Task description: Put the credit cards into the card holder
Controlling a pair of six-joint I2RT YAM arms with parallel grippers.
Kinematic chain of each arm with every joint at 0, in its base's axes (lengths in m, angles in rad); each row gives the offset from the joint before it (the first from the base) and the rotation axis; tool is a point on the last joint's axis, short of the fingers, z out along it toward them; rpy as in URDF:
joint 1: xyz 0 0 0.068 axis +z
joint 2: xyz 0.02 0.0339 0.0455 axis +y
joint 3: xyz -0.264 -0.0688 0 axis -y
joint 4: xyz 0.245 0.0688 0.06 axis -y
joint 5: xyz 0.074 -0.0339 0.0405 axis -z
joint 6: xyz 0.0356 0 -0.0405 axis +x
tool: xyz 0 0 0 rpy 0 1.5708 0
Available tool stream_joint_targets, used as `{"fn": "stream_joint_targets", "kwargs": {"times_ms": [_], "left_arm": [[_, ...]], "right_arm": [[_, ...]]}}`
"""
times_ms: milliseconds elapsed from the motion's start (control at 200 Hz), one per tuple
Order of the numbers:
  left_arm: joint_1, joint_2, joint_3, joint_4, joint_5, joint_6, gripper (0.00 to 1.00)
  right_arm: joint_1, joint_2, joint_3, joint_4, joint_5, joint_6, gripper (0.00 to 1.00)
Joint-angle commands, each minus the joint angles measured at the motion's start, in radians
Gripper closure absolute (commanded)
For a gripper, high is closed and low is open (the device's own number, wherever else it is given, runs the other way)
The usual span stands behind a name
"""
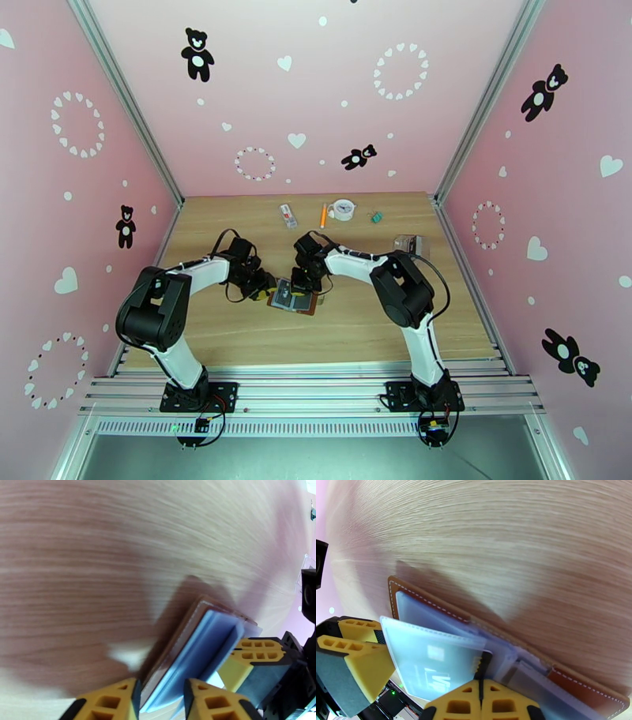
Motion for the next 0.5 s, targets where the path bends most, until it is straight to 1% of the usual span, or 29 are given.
{"fn": "stream_joint_targets", "kwargs": {"times_ms": [0,150,265,310,385,425,450,495], "left_arm": [[0.002,-0.027,0.018,0.048,0.069,0.012,0.65],[-0.001,-0.029,0.029,0.053,0.107,0.018,0.65],[0.0,-0.037,0.043,0.022,0.086,0.029,0.65],[-0.001,-0.044,0.06,-0.025,0.031,0.042,0.65],[-0.001,-0.057,0.096,-0.126,-0.118,0.06,0.64],[-0.001,-0.061,0.11,-0.16,-0.18,0.064,0.64],[-0.001,-0.06,0.114,-0.167,-0.195,0.066,0.64],[-0.001,-0.055,0.113,-0.151,-0.175,0.069,0.64]], "right_arm": [[0.014,0.053,0.008,-0.036,0.005,-0.016,1.0],[0.015,0.055,0.009,-0.036,0.002,-0.016,1.0],[0.014,0.054,0.009,-0.036,0.004,-0.015,1.0],[0.014,0.052,0.008,-0.037,0.006,-0.015,1.0],[0.014,0.051,0.008,-0.038,0.009,-0.015,1.0],[0.014,0.051,0.008,-0.038,0.009,-0.013,1.0],[0.014,0.051,0.008,-0.038,0.01,-0.013,1.0],[0.015,0.051,0.009,-0.039,0.011,-0.013,1.0]]}}
